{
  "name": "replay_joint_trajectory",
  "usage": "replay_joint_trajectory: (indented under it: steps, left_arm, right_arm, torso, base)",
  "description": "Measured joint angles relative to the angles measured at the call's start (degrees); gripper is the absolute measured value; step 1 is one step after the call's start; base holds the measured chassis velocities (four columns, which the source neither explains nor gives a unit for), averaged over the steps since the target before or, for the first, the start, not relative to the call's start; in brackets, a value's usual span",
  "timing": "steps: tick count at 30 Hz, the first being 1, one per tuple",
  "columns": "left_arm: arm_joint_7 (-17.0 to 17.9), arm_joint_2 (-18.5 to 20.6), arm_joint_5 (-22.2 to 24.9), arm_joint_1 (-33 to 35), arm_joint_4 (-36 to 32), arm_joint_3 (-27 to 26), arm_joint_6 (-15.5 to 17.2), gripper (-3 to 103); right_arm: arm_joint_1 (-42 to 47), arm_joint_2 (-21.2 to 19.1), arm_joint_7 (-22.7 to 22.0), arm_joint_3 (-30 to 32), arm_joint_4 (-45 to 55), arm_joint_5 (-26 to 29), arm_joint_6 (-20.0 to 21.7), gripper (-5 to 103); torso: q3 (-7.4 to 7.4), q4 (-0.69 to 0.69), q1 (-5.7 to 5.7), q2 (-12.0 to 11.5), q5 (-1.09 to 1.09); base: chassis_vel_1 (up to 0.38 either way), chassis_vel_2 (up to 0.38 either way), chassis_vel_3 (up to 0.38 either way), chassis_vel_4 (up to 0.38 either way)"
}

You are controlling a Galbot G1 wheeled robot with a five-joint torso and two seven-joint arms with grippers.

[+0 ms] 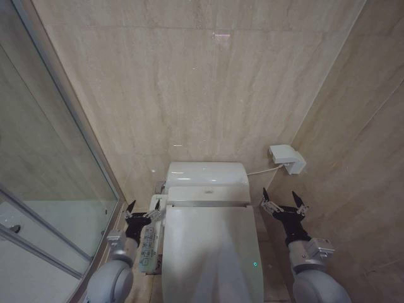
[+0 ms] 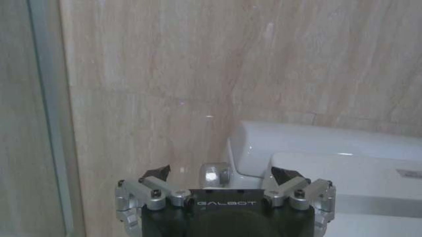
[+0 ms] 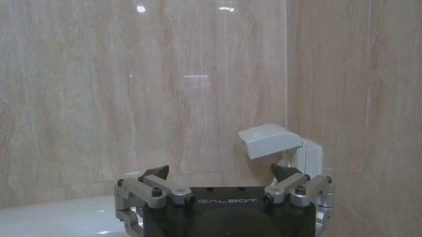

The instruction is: Open the toilet lid, clean the toilet bowl with a toilet brush, close the toilet lid, and flush.

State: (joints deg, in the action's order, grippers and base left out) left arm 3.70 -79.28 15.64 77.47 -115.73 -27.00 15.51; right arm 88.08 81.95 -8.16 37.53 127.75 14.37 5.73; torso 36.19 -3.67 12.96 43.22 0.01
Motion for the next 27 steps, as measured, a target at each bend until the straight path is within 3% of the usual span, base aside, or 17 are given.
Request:
replay_joint_trajectory:
  steps: [6,9,18,22,23,26,27]
  left_arm:
    - [0.22,0.33,-1.02,0.09,-0.76,-0.39,-0.66,100]
    - [2.63,3.67,-6.75,1.74,-7.69,-4.35,-8.28,100]
    - [3.36,5.37,-7.77,2.92,-10.98,-6.21,-11.48,100]
    - [2.77,6.26,-6.71,2.64,-6.95,-6.28,-16.75,100]
    - [2.77,6.26,-6.71,2.64,-6.95,-6.28,-16.75,100]
    - [-0.32,8.18,-4.39,1.63,-0.58,-6.49,-27.23,100]
    - [-0.32,8.18,-4.39,1.63,-0.58,-6.49,-27.23,100]
  right_arm:
    - [-0.01,0.00,0.00,0.00,0.00,0.00,0.00,100]
    - [0.00,0.00,0.00,0.01,0.00,0.00,0.00,100]
    - [0.01,0.00,0.00,0.01,0.00,0.00,0.00,100]
    - [0.00,0.00,0.00,0.01,0.00,0.00,0.00,100]
    - [0.00,0.00,0.00,0.01,0.00,0.00,0.00,100]
    - [-0.01,0.00,0.00,0.00,0.00,0.00,0.00,100]
    - [-0.01,0.00,0.00,0.00,0.00,0.00,0.00,100]
  torso:
    - [0.00,-0.01,0.00,0.00,-0.05]
    - [-0.01,0.02,0.00,0.01,0.03]
    - [-0.01,-0.01,-0.01,0.00,-0.02]
    - [-0.01,0.00,-0.01,0.01,-0.02]
    - [-0.01,0.00,-0.01,0.01,-0.02]
    - [-0.01,-0.01,-0.01,0.00,-0.03]
    - [-0.01,-0.01,-0.01,0.00,-0.03]
  base:
    - [0.000,0.000,0.000,0.000]
    - [0.000,0.000,0.000,0.000]
    - [0.000,0.000,0.000,0.000]
    - [0.000,0.000,0.000,0.000]
    - [0.000,0.000,0.000,0.000]
    - [0.000,0.000,0.000,0.000]
    - [0.000,0.000,0.000,0.000]
